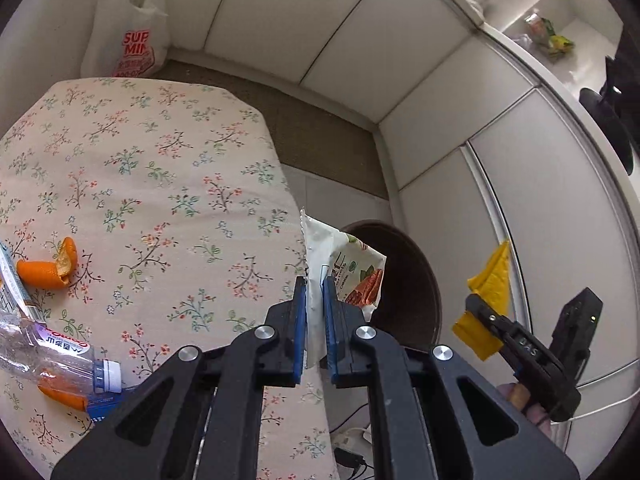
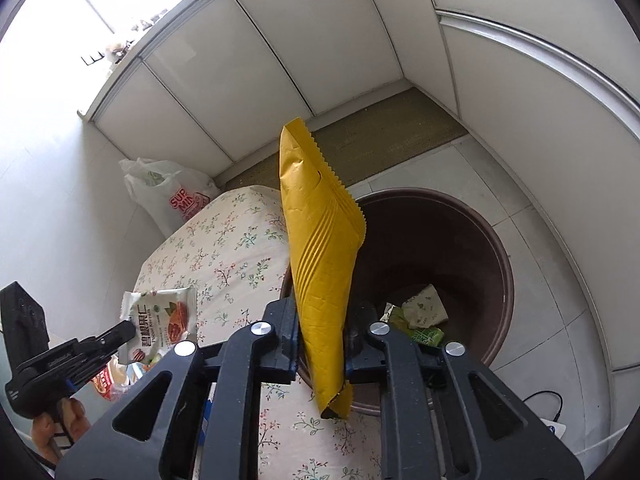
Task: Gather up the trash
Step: 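Open the right tool over the brown bin while the left carries the nut packet there and opens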
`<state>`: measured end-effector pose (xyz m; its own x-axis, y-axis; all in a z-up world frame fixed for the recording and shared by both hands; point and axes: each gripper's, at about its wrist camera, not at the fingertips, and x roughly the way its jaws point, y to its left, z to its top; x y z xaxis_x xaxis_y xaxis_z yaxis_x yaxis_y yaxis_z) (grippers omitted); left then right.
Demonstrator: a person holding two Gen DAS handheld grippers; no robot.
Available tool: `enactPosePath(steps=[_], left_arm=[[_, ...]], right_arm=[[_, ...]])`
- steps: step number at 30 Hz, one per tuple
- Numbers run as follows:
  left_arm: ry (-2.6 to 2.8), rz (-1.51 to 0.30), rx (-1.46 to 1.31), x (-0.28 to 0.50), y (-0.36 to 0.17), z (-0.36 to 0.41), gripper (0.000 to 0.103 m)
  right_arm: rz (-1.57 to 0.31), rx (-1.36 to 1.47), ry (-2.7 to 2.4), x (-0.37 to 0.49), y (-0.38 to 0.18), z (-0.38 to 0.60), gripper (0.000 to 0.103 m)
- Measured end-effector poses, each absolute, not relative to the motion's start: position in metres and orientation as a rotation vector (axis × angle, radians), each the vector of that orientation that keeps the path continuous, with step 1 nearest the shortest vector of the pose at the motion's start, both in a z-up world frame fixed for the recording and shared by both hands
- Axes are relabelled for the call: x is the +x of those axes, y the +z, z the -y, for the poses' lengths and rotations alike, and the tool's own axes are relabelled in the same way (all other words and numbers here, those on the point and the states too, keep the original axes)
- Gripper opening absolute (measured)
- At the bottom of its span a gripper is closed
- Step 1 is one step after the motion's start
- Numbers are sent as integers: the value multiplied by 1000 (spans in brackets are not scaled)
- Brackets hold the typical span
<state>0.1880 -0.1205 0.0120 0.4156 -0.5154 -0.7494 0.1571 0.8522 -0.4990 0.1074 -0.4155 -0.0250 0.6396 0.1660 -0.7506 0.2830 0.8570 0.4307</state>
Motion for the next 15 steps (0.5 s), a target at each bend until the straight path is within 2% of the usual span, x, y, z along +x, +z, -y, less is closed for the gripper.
enactPosePath(steps=[1,3,5,6,7,10,15], left_arm=[[-449,-1064,-376,187,14,127,8],[-467,-1061,-367,183,19,139,8],[-483,-1060,-360,183,21,151,8],[-487,-1061,-358,184,21,156,8],[-489,-1061,-356,184,22,161,8],[-493,-1051,-347,185,26,173,8],[-510,-1045,-335,189,31,191,8]], right_arm=[[-891,571,-75,108,-27,418,36],[-882,590,-94,107,-28,425,39],[-868,603,-116,103,-26,432,56],[-850,613,-135,100,-24,437,73],[-830,623,-152,96,-23,440,82],[-840,612,-180,91,-22,448,91],[-826,617,-262,84,-22,465,92]])
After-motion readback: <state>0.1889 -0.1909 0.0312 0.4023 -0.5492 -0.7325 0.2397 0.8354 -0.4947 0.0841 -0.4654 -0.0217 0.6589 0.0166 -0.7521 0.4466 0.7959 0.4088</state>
